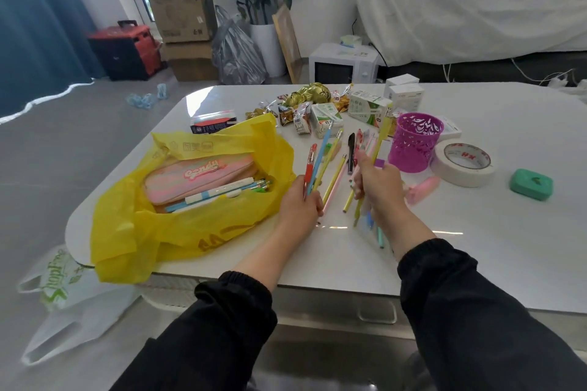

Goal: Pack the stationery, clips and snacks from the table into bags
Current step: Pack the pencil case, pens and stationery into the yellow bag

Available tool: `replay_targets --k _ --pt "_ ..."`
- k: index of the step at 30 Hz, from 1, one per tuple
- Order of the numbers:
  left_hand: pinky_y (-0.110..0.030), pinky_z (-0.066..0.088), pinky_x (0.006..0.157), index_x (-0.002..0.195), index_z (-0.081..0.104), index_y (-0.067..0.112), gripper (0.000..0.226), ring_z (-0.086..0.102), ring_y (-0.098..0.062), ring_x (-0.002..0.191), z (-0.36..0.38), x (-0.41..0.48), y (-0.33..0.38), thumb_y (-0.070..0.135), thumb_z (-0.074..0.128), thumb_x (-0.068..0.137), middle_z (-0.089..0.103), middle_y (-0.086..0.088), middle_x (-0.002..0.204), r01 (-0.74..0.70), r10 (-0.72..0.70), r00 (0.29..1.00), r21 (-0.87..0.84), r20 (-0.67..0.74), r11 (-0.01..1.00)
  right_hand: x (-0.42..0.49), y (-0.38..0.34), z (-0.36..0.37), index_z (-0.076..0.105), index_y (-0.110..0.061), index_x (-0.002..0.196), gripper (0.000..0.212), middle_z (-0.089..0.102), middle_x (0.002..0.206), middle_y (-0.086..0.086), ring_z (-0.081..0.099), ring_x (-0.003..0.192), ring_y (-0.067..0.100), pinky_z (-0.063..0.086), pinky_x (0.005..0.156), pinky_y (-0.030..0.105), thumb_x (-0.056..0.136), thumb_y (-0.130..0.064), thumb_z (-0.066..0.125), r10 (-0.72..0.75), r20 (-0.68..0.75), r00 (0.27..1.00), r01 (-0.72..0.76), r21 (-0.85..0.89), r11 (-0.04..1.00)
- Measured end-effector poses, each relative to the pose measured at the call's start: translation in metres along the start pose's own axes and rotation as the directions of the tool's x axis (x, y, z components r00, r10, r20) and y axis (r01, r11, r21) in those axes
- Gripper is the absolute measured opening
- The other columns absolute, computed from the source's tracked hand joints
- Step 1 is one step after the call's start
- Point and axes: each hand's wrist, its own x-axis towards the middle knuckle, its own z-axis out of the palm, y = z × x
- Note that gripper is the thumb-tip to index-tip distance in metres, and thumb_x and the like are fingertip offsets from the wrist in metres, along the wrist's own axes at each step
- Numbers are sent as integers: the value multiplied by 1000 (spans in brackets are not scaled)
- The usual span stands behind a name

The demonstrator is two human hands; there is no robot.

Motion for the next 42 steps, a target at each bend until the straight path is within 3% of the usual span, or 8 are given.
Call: replay_targets --k 5,11,16,23,28,33,39,42 --pt "-25 43 52 105 52 17 13 47 -12 60 -14 -10 4 12 42 99 50 -1 75 -36 35 999 -36 -12 999 -6 13 7 55 -9 70 38 52 52 1 51 39 9 47 49 25 96 -36 52 -97 -19 995 96 -37 995" --pt "-32 40 61 111 50 8 17 51 -20 74 -77 1 39 18 41 100 56 -4 88 -257 311 937 291 -159 922 -7 15 13 52 -8 51 53 50 45 5 49 38 12 48 50 26 98 -33 48 -230 60 971 234 -76 969" --pt "-35 35 57 112 51 7 19 58 -37 75 -178 13 4 19 42 100 63 -16 86 -229 407 913 862 29 451 -8 -1 30 52 -7 61 46 48 48 5 46 37 12 44 43 22 99 -32 47 -244 100 965 249 -47 967" --pt "-38 52 66 105 52 26 16 58 -24 90 -218 39 -26 15 49 93 63 1 101 -323 285 919 935 272 148 0 -22 70 41 -16 63 38 37 52 2 33 40 14 28 44 25 99 -29 48 -210 171 963 215 -10 977" --pt "-36 53 67 115 51 33 27 60 -24 90 -214 51 -27 18 48 94 64 2 103 -307 210 938 941 274 145 0 -41 94 44 -17 61 39 41 50 0 37 42 14 31 47 27 98 -30 50 -276 223 935 294 -53 954" --pt "-33 49 76 105 65 28 19 54 -19 95 -220 52 -29 35 61 88 63 3 100 -237 151 969 912 196 336 -19 -74 123 45 -12 61 41 45 52 4 42 43 18 38 46 26 98 -31 47 -245 483 841 324 -86 942" --pt "-30 46 76 98 69 20 20 53 -15 88 -226 35 -35 31 71 81 54 8 86 -253 166 965 880 201 401 -46 -69 180 48 -10 61 41 47 55 5 46 44 17 41 45 24 99 -26 46 -238 654 718 429 -148 891" --pt "-28 44 73 98 70 20 16 55 -18 94 -233 30 -34 28 67 84 57 6 90 -219 163 973 877 164 428 -42 -52 207 52 -11 67 36 48 60 1 44 52 16 37 50 27 97 -29 49 -189 682 706 537 -342 771"
